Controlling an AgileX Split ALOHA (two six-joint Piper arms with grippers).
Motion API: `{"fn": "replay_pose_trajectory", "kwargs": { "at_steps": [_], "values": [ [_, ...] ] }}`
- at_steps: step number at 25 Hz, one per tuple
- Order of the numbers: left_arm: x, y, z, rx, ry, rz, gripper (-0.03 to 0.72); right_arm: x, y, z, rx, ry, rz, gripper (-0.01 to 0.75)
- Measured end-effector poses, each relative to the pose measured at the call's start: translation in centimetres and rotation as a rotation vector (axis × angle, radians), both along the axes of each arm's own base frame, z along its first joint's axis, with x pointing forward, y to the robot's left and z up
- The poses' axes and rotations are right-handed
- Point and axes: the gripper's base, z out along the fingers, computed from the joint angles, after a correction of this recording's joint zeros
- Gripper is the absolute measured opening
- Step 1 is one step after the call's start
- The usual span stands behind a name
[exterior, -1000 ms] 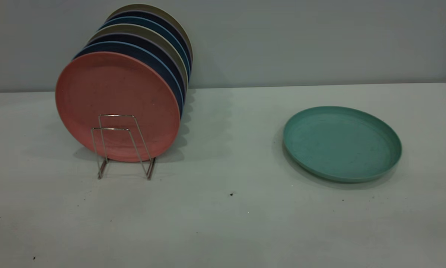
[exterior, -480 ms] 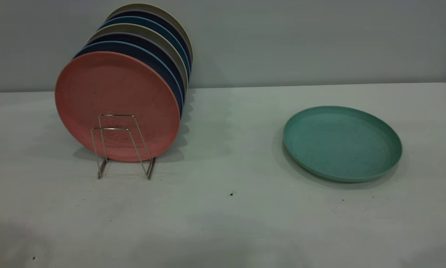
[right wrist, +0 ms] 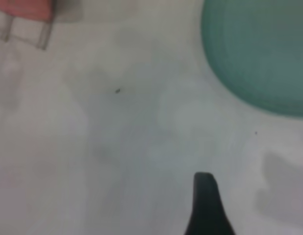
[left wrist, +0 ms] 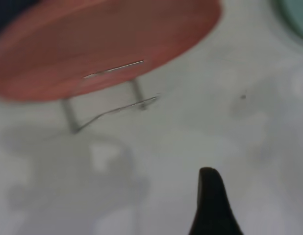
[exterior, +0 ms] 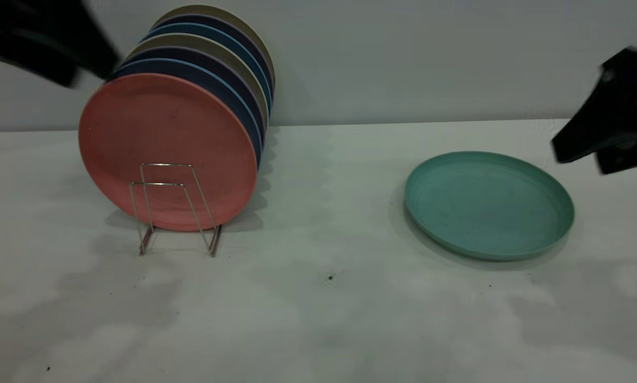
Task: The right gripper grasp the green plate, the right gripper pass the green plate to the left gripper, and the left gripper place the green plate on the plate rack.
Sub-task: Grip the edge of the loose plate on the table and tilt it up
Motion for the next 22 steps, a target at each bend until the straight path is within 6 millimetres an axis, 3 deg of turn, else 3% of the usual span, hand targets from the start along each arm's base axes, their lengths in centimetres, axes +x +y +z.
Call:
{"fn": "replay_pose_trajectory", "kwargs": {
  "at_steps": [6,12,17,22],
  "values": [
    [2.9,-5.7,-5.1,-0.027,0.079,-0.094,0.507,4.8,-0.9,-3.6,0.01,0.065,-0.027,0.537],
    [4.3,-10.0,-9.0,-0.054,0.139,-0.132,0.507,8.3,-4.7,-6.6,0.044,0.108,-0.11,0.537],
    [4.6,-11.8,-10.9,-0.057,0.15,-0.139,0.507,10.3,-7.3,-10.0,0.079,0.16,-0.154,0.537],
    [4.6,-12.3,-11.0,-0.059,0.147,-0.146,0.507,11.8,-8.4,-13.1,0.104,0.196,-0.161,0.517]
  ]
}}
